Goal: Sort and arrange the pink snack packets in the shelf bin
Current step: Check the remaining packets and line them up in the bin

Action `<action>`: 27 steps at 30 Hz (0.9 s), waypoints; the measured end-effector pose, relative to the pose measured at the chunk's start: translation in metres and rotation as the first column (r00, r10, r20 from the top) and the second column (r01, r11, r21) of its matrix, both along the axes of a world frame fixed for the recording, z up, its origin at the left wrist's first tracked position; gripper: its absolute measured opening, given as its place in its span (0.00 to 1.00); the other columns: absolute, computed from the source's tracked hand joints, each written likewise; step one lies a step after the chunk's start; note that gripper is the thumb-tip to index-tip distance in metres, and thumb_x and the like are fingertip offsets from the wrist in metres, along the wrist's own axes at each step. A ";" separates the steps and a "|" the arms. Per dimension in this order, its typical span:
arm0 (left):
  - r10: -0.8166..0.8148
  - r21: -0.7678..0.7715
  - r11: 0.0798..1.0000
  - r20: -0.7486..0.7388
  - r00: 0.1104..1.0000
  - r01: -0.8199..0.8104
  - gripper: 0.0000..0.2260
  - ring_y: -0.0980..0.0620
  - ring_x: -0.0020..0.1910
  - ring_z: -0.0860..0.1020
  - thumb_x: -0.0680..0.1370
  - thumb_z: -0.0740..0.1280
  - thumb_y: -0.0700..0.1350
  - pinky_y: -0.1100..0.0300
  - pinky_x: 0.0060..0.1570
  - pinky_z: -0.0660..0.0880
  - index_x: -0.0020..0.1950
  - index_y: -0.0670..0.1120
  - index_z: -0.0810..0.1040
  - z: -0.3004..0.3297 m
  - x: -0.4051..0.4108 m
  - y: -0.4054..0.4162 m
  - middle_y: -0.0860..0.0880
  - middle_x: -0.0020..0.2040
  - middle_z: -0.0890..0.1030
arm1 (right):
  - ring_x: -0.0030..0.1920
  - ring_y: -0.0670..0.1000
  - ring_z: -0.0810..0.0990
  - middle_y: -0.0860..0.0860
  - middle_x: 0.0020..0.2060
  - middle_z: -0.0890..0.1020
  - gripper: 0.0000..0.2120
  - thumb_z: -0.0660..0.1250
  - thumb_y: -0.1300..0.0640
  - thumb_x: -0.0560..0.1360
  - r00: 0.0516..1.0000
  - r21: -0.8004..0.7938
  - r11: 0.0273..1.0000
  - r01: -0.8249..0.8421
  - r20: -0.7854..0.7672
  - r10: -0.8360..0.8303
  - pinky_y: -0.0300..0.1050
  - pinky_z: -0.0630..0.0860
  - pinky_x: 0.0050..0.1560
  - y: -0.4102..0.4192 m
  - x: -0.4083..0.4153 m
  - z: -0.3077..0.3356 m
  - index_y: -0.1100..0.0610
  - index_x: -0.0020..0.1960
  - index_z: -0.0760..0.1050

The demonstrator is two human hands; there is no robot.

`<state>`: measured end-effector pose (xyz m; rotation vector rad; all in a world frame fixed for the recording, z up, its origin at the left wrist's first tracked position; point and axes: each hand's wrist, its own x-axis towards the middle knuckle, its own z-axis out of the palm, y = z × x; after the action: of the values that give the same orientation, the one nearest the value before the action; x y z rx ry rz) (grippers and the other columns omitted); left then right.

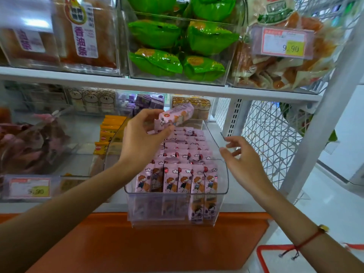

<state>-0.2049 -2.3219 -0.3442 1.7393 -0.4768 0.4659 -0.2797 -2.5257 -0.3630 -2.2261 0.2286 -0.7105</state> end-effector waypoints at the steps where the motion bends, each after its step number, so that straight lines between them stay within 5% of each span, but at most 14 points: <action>1: 0.022 0.033 0.999 -0.014 1.000 -0.022 0.17 0.56 0.52 0.79 0.72 0.74 0.46 0.63 0.47 0.79 0.60 0.51 0.75 0.000 0.008 -0.005 0.55 0.53 0.80 | 0.48 0.45 0.74 0.47 0.54 0.74 0.16 0.60 0.52 0.79 0.998 -0.015 1.000 -0.022 -0.054 0.021 0.34 0.69 0.42 0.001 0.001 -0.004 0.54 0.66 0.69; 6: 0.071 0.272 0.960 -0.028 0.997 -0.061 0.19 0.58 0.46 0.77 0.72 0.74 0.44 0.74 0.34 0.71 0.61 0.46 0.75 -0.003 0.046 -0.038 0.50 0.55 0.81 | 0.41 0.39 0.76 0.48 0.53 0.76 0.15 0.56 0.51 0.81 0.990 -0.017 0.995 -0.096 -0.109 0.093 0.30 0.70 0.38 0.005 0.004 -0.011 0.54 0.66 0.67; 14: 0.007 0.718 0.689 0.131 0.991 -0.100 0.18 0.47 0.57 0.78 0.74 0.72 0.46 0.55 0.54 0.75 0.64 0.49 0.76 0.002 0.071 -0.047 0.47 0.61 0.79 | 0.40 0.37 0.74 0.40 0.43 0.74 0.13 0.57 0.50 0.80 0.989 -0.055 0.991 -0.120 -0.090 0.115 0.40 0.76 0.46 0.002 0.003 -0.012 0.51 0.64 0.68; 19: -0.140 0.866 0.495 0.162 0.977 -0.073 0.20 0.44 0.61 0.74 0.78 0.67 0.49 0.53 0.57 0.71 0.70 0.51 0.70 0.017 0.089 -0.053 0.46 0.66 0.74 | 0.45 0.44 0.77 0.45 0.51 0.75 0.13 0.57 0.51 0.81 0.988 -0.046 0.990 -0.132 -0.091 0.128 0.46 0.77 0.53 0.002 0.002 -0.011 0.52 0.64 0.67; 21: -0.101 0.852 0.522 0.115 0.988 -0.046 0.20 0.42 0.59 0.76 0.79 0.66 0.47 0.52 0.56 0.72 0.70 0.48 0.68 0.016 0.098 -0.063 0.43 0.65 0.76 | 0.46 0.45 0.77 0.45 0.52 0.74 0.13 0.57 0.51 0.80 0.987 -0.036 0.990 -0.139 -0.088 0.136 0.46 0.77 0.52 0.002 0.002 -0.010 0.52 0.64 0.68; 25: -0.007 0.683 0.728 0.099 0.995 -0.063 0.16 0.43 0.55 0.79 0.77 0.69 0.45 0.53 0.54 0.74 0.62 0.44 0.72 0.008 0.112 -0.080 0.42 0.58 0.80 | 0.43 0.41 0.76 0.44 0.51 0.74 0.12 0.57 0.51 0.80 0.986 -0.013 0.990 -0.142 -0.088 0.140 0.44 0.77 0.50 0.002 0.002 -0.011 0.50 0.62 0.67; 27: -0.030 0.692 0.720 0.093 0.995 -0.043 0.15 0.44 0.56 0.78 0.75 0.71 0.44 0.56 0.54 0.72 0.60 0.42 0.77 -0.002 0.118 -0.085 0.43 0.58 0.80 | 0.43 0.39 0.76 0.43 0.49 0.74 0.11 0.57 0.51 0.80 0.986 -0.011 0.989 -0.147 -0.078 0.146 0.45 0.78 0.49 0.002 0.002 -0.012 0.49 0.62 0.67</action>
<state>-0.0868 -2.4072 -0.3461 2.4573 -0.7900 0.3993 -0.2776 -2.5236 -0.3746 -2.2618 0.0953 -0.5498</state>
